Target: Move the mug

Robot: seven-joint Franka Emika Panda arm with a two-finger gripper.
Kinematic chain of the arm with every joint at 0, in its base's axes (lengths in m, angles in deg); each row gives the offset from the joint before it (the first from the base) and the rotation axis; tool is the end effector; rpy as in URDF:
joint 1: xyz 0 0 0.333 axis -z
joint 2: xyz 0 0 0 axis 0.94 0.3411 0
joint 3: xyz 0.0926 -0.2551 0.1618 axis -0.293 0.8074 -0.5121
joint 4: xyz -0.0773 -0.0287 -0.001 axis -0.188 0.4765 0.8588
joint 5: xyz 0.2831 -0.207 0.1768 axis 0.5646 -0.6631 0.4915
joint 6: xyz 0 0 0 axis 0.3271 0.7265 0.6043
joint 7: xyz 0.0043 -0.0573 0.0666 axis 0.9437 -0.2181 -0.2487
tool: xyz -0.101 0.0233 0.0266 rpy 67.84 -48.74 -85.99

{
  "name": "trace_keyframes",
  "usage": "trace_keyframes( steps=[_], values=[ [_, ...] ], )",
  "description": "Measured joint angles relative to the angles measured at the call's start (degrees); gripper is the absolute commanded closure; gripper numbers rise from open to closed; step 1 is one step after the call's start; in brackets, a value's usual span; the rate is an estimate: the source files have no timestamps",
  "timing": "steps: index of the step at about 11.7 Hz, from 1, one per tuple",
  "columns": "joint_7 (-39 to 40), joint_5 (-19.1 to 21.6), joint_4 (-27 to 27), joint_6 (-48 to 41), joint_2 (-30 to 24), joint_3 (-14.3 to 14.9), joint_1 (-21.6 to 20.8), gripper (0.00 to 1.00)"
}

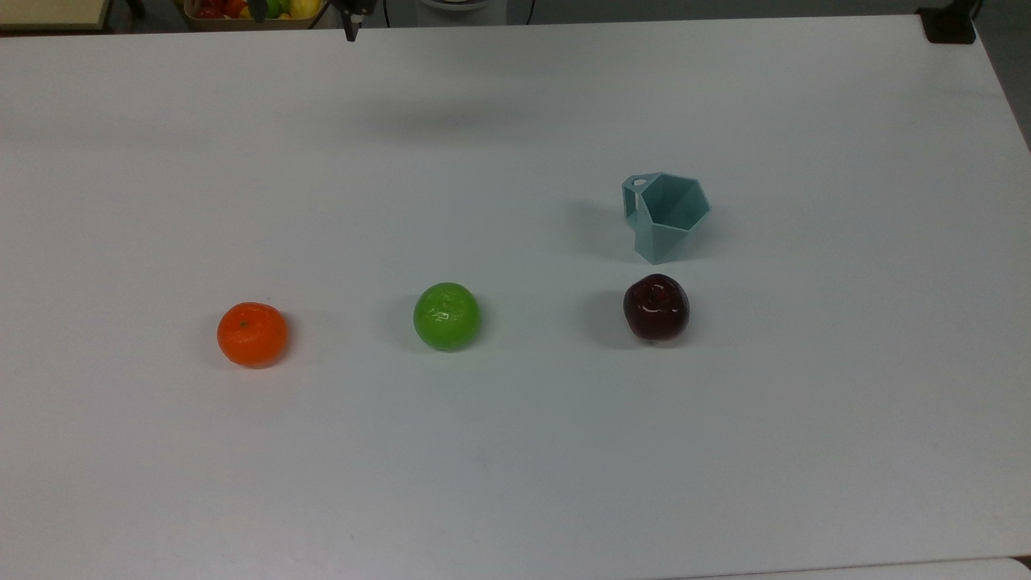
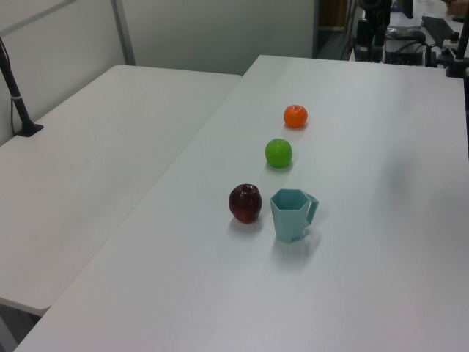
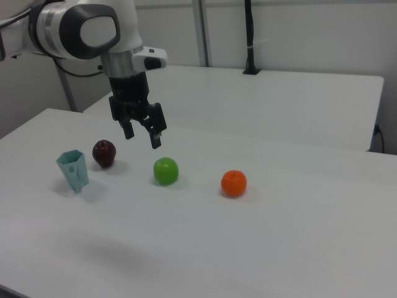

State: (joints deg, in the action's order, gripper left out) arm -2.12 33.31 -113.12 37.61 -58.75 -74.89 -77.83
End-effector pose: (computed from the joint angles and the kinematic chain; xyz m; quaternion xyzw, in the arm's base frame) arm 0.5553 -0.0686 0.5817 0.9971 -0.0687 -0.0181 0.0281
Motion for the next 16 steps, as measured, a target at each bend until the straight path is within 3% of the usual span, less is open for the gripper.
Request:
trace_keyframes(
  steps=[3,10,14,16],
  values=[
    [1.2,0.1,0.3,-2.0,-0.5,1.1,0.0,0.00],
    [2.6,5.6,0.3,-2.4,-1.1,2.1,-0.8,0.00],
    [8.0,5.7,0.3,1.4,-0.3,1.0,-2.6,0.00],
    [10.4,5.9,0.3,1.9,-0.1,-1.5,-3.6,0.00]
  ],
)
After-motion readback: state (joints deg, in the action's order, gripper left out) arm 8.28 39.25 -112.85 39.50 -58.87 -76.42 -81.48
